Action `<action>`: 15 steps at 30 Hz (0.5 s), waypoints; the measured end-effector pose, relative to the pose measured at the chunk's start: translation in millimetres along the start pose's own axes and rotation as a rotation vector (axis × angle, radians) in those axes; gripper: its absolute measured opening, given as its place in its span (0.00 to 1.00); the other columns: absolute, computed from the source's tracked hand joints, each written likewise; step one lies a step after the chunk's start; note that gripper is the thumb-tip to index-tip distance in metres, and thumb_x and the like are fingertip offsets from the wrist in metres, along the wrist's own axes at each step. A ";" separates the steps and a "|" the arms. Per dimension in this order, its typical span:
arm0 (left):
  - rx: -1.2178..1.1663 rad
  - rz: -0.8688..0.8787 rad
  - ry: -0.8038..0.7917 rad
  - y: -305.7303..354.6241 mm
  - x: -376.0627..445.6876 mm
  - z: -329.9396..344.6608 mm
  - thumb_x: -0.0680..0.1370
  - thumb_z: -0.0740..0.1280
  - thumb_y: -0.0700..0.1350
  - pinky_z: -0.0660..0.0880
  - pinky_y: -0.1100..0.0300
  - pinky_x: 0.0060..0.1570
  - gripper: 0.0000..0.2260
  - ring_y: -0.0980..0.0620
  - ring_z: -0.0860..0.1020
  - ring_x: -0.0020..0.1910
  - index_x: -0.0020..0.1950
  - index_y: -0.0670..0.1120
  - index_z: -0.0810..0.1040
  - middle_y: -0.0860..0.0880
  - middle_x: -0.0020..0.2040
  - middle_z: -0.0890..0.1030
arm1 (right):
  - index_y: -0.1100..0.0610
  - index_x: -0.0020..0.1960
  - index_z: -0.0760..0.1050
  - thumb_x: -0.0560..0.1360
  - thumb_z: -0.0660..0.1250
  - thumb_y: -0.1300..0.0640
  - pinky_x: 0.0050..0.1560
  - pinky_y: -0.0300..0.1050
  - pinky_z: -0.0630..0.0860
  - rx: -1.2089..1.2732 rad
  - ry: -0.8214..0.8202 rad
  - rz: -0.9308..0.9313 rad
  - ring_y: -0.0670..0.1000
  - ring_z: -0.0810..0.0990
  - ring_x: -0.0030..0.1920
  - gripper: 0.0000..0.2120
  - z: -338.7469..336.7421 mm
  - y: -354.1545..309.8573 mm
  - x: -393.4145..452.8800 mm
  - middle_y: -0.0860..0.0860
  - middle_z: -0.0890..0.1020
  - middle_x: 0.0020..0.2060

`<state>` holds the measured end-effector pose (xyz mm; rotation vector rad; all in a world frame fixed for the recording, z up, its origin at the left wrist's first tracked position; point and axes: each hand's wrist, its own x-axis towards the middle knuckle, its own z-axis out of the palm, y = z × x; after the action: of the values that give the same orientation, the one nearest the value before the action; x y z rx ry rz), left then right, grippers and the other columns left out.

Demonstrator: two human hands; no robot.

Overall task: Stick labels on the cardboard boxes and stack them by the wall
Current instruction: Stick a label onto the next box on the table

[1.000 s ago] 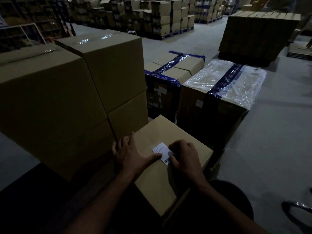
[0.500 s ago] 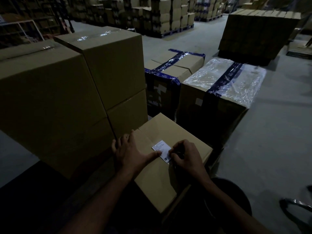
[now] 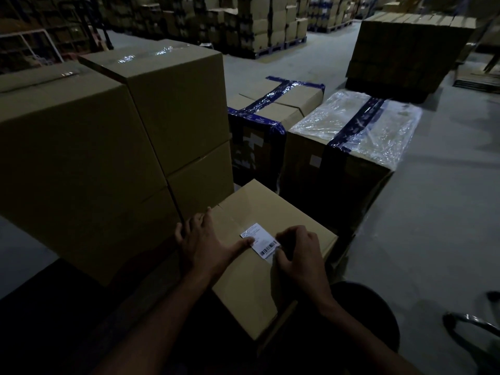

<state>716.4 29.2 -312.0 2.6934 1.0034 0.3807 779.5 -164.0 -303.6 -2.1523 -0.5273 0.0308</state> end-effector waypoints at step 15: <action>-0.007 0.002 0.026 -0.7 -0.6 3.3 0.54 0.49 0.89 0.51 0.45 0.76 0.63 0.46 0.66 0.72 0.77 0.48 0.63 0.46 0.72 0.70 | 0.51 0.50 0.70 0.71 0.70 0.62 0.47 0.43 0.73 -0.079 0.114 -0.015 0.47 0.71 0.52 0.13 16.0 -2.1 -9.1 0.44 0.72 0.45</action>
<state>716.5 28.9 -315.4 2.6903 1.0052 0.4202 767.2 -154.1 -313.1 -2.2112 -0.4858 -0.1228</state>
